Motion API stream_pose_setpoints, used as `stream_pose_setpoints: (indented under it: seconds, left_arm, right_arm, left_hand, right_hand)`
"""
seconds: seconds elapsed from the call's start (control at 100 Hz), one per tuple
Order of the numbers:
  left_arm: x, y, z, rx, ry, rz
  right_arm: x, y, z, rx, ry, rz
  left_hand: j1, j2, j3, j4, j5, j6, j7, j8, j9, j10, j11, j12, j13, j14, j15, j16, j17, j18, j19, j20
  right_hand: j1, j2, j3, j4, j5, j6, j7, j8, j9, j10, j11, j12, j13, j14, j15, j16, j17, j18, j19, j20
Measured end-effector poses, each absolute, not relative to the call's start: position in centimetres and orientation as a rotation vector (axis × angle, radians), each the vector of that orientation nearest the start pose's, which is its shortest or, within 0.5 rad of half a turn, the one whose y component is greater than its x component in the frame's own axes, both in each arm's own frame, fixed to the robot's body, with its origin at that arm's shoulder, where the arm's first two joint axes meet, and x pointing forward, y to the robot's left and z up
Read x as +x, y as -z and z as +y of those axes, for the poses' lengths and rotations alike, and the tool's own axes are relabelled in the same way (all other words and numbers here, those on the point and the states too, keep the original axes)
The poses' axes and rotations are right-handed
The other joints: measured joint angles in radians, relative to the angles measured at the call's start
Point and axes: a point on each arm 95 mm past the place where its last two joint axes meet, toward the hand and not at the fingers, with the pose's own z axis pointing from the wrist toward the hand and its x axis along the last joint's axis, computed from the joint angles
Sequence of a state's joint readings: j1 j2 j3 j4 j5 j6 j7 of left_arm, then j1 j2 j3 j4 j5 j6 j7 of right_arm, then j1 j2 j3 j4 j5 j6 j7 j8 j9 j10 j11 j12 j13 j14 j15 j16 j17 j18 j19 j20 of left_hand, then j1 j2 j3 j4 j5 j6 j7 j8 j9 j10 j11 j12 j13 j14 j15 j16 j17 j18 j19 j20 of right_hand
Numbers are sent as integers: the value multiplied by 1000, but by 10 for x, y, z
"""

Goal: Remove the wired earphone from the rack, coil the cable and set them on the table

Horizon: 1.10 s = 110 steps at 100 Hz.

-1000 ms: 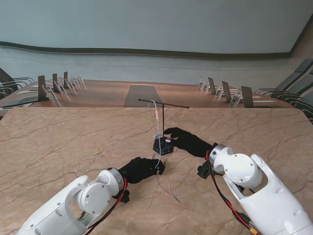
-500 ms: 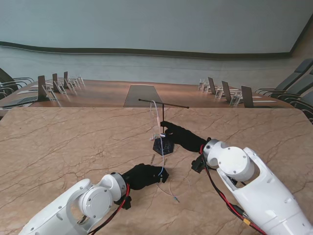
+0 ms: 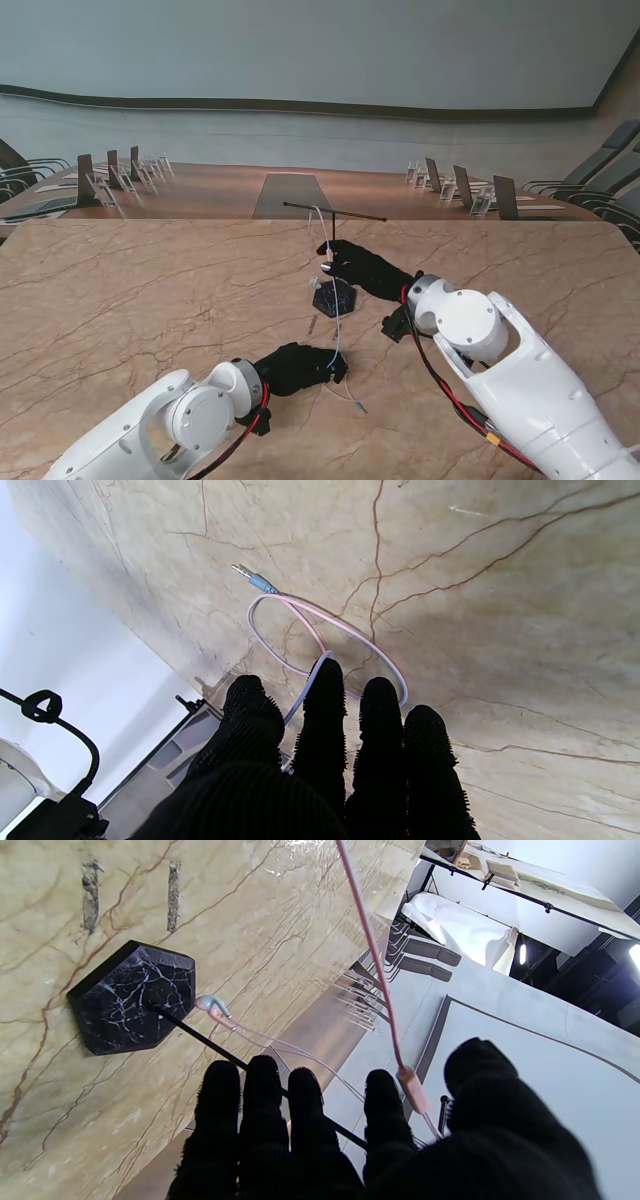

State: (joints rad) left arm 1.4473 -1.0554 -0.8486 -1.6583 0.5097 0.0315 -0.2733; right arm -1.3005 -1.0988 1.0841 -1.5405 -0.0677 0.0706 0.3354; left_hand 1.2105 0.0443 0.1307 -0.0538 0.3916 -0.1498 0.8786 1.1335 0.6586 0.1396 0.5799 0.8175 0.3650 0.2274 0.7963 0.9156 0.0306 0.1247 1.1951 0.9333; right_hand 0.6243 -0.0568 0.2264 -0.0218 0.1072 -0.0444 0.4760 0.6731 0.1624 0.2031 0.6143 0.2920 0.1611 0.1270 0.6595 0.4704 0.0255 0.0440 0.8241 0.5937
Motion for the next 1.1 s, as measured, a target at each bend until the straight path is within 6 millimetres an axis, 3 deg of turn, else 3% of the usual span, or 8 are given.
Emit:
stream_pose_setpoints:
  seconds: [0.06, 0.15, 0.27, 0.39, 0.6, 0.95, 1.04, 1.1]
  left_arm:
    - [351, 353, -117, -1644, 1694, 1961]
    - [351, 354, -116, -1645, 1688, 1957]
    - [350, 355, -114, -1648, 1679, 1954]
    - [350, 356, -113, -1654, 1671, 1951]
    - [349, 356, -113, -1659, 1667, 1951]
    - [347, 356, -111, -1685, 1642, 1939]
    - [347, 355, -111, -1687, 1631, 1943]
    - [346, 355, -110, -1691, 1624, 1946]
  right_arm:
    - [450, 282, 52, -1990, 1911, -1386]
    - [450, 281, 52, -1991, 1923, -1385]
    - [451, 280, 52, -1990, 1937, -1378]
    - [451, 280, 52, -1987, 1956, -1376]
    - [452, 279, 52, -1974, 1972, -1384]
    - [450, 282, 56, -1925, 1986, -1402]
    - [450, 282, 56, -1899, 2007, -1404]
    - [450, 282, 57, -1893, 2011, -1412]
  left_hand:
    - [0, 0, 0, 0, 0, 0, 0, 0, 0, 0, 0, 0, 0, 0, 0, 0, 0, 0, -5, -1]
    - [0, 0, 0, 0, 0, 0, 0, 0, 0, 0, 0, 0, 0, 0, 0, 0, 0, 0, -7, -2]
    - [0, 0, 0, 0, 0, 0, 0, 0, 0, 0, 0, 0, 0, 0, 0, 0, 0, 0, -7, -2]
    - [0, 0, 0, 0, 0, 0, 0, 0, 0, 0, 0, 0, 0, 0, 0, 0, 0, 0, -8, -2]
    - [0, 0, 0, 0, 0, 0, 0, 0, 0, 0, 0, 0, 0, 0, -5, 0, -1, 0, -21, -8]
    - [0, 0, 0, 7, -58, 17, 54, -136, -32, 0, -35, 114, -53, -8, -60, -24, -48, 0, -123, -61]
    - [0, 0, -83, 7, -110, 24, 57, -262, -65, 0, -72, 111, -72, -26, -99, -47, -75, 0, -201, -91]
    - [-30, -23, -131, 8, -134, 50, 5, -368, -118, -2, -73, -19, -101, -40, -135, -73, -84, 0, -281, -120]
  right_hand:
    - [40, 11, -11, 0, -2, -24, 83, -54, 0, 0, 25, 6, 5, 0, 10, 0, 1, 1, 12, -6]
    - [75, 35, -10, 0, -7, -51, 179, -70, 0, 0, 65, 20, 20, 4, 12, 0, 7, 10, 30, -7]
    - [127, 31, -8, 0, -32, -116, 473, -309, 0, 0, 146, 48, 26, 6, 13, 0, 13, 13, 52, -26]
    - [166, 30, 15, 0, -31, -207, 618, -364, 21, -3, 177, 56, 75, 14, 32, 0, 26, 23, 73, -27]
    - [177, -24, 115, -12, 99, -293, 638, -323, 94, -13, 178, 68, 76, 16, 33, 0, 28, 24, 92, -48]
    - [175, -184, 318, -16, 276, -289, 592, -152, 198, -15, 175, 68, 76, 17, 33, -3, 30, 25, 111, -64]
    - [174, -215, 421, -15, 341, -279, 568, -81, 228, -23, 163, 68, 97, 17, 32, -12, 38, 26, 117, -65]
    - [175, -225, 447, -14, 367, -275, 564, -56, 252, -26, 162, 68, 97, 17, 32, -13, 38, 26, 119, -73]
